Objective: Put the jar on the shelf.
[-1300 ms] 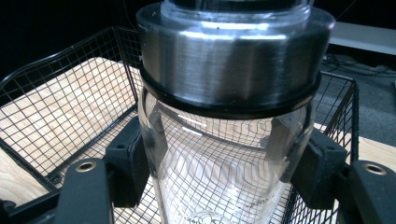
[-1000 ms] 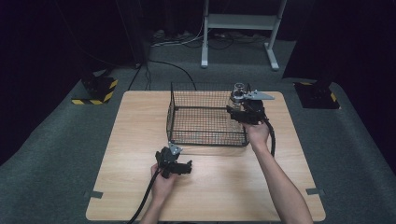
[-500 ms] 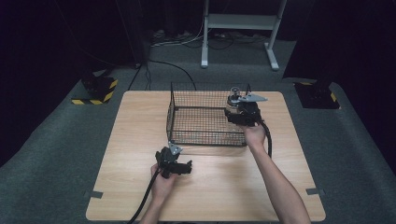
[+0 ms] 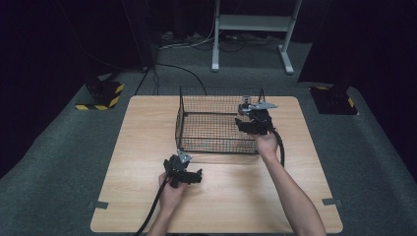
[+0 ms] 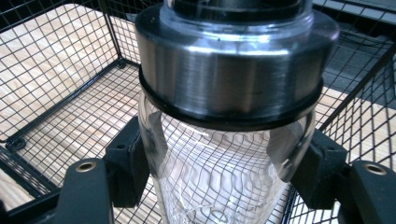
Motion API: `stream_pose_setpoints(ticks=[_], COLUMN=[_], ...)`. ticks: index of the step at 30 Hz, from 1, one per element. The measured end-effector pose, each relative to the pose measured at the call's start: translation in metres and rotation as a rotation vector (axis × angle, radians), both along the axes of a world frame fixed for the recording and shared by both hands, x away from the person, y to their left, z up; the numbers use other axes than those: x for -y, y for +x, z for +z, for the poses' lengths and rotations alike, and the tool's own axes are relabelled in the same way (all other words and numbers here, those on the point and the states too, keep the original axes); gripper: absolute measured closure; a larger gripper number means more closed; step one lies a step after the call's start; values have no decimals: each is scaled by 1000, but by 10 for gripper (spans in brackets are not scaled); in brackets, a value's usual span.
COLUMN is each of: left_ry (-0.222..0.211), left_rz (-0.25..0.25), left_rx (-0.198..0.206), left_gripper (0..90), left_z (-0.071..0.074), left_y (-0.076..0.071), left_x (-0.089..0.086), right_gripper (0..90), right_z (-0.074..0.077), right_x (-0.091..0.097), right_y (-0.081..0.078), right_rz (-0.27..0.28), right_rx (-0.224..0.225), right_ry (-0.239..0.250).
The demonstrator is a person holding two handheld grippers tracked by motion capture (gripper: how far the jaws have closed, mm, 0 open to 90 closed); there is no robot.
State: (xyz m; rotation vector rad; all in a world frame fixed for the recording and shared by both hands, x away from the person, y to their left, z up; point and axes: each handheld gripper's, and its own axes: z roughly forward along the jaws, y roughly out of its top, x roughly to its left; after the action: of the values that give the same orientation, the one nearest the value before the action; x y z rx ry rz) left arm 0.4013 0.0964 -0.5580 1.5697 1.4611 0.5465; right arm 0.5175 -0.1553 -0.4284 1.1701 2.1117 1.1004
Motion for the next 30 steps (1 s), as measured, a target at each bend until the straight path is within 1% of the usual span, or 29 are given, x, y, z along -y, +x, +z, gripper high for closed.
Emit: stream_pose_setpoints(ticks=[6, 7, 8, 15, 17, 19, 24, 27, 30], left_ry=[0, 0, 1, 1, 1, 7, 6, 6, 6], left_rz=[0, 0, 0, 0, 0, -5, -4, -4, -4], left_rx=[0, 0, 0, 0, 0, -2, -2, -2, -1], left_gripper=[15, 15, 15, 15, 15, 15, 15, 15, 15], left_z=[0, 0, 0, 0, 0, 0, 0, 0, 0], left_y=[0, 0, 0, 0, 0, 0, 0, 0, 0], left_x=[0, 0, 0, 0, 0, -1, 0, 0, 0], right_gripper=[313, 312, 312, 313, 313, 312, 312, 311, 311], right_z=[-7, -8, -9, -14, -15, -15, -16, -16, -17], right_x=[-5, -7, -8, -17, -19, -20, -20, -18, -16], right_y=[2, 2, 2, 2, 2, 2, 0, -1, -1], right_rz=[-2, 2, 10, 25, 26, 29, 36, 36, 31], right_rx=[-16, -14, -21, -37, -34, -36, -29, -33, -31], right_ry=[-10, -15, -13, -28, -30, -28, -32, -30, -16])
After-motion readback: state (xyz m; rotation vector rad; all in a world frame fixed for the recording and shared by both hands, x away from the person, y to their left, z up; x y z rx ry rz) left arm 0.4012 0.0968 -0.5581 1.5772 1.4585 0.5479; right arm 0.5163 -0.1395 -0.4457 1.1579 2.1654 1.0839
